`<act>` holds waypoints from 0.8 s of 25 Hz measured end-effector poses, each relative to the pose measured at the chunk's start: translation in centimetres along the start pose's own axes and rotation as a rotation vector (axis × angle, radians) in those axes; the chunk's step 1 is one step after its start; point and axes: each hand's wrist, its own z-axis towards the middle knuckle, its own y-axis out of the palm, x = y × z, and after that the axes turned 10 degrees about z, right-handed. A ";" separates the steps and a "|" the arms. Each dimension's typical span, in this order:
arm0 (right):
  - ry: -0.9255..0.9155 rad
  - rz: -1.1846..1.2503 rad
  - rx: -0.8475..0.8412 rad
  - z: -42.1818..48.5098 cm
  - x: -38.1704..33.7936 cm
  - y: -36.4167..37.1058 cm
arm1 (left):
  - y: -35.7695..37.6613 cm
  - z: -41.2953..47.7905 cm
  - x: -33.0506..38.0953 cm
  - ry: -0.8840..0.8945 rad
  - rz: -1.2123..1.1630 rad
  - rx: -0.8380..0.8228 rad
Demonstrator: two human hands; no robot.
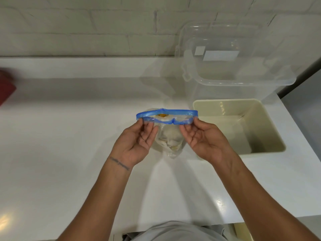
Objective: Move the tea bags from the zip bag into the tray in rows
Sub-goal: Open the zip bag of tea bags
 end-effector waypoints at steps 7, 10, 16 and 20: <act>-0.032 -0.218 0.002 0.1 3.1 0.2 | 0.3 -0.8 -2.8 -0.011 0.314 -0.034; 0.118 -0.036 -0.066 0.1 2.7 -0.1 | -0.6 -0.6 -2.2 -0.055 0.240 -0.153; 0.147 -0.059 0.066 0.7 2.8 -1.0 | -2.2 0.1 -1.0 -0.063 0.253 -0.081; -0.120 -0.467 0.202 0.1 3.0 0.1 | -2.6 0.5 -0.9 0.068 0.804 0.051</act>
